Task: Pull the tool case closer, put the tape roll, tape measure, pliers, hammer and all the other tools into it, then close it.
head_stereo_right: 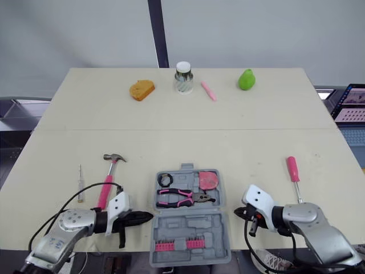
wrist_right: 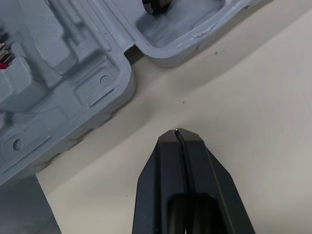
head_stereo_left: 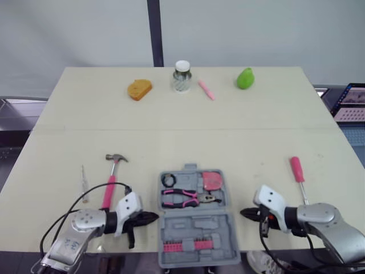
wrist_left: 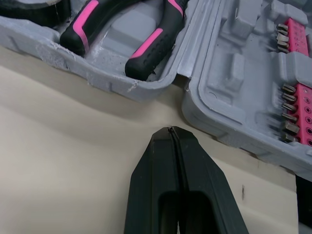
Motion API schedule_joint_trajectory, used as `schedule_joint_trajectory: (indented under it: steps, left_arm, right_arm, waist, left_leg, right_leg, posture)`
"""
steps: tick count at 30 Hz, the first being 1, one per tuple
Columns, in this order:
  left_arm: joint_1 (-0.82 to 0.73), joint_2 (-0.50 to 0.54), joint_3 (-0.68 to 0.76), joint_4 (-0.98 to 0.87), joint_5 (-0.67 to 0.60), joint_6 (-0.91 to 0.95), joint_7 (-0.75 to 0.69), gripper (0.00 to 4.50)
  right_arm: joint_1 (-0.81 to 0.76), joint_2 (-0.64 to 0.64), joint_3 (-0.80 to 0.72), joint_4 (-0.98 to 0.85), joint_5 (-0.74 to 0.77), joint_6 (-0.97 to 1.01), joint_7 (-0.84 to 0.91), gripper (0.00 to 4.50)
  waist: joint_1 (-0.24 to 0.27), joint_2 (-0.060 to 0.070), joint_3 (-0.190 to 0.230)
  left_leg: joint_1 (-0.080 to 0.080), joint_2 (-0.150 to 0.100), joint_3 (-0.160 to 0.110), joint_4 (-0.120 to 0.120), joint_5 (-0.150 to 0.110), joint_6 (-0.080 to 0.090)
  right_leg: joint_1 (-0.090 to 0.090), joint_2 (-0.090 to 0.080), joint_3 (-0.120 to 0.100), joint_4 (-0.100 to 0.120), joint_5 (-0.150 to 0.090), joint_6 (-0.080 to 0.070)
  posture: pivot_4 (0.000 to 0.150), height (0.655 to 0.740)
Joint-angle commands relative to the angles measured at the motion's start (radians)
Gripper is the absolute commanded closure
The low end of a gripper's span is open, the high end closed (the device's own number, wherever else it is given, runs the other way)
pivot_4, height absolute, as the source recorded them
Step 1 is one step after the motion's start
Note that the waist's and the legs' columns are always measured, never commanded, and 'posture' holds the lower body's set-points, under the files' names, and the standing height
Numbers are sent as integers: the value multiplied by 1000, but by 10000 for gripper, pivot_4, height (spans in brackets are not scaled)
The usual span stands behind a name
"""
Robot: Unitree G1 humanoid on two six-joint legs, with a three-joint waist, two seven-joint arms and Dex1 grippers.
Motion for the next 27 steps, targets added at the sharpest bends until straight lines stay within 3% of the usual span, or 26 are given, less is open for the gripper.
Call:
schedule_joint_trajectory:
  steps: [1,27]
  left_arm:
    - [-10,-12,-18,13,16,-10,4,44411]
    - [-37,-44,-48,-51,15,48,28,44411]
  right_arm:
    - [-5,5,0,-43,7,6,-9,45000]
    - [-94,80,104,-62,-2,69,-25,45000]
  waist:
    - [-1,0,0]
    - [-1,0,0]
  left_leg:
    - [0,0,0,0,0,0]
    - [0,-1,-1,0,0,1]
  right_leg:
    - [0,0,0,0,0,0]
    - [0,0,-1,2,0,0]
  posture:
    - [1500,6950]
    - [1500,6950]
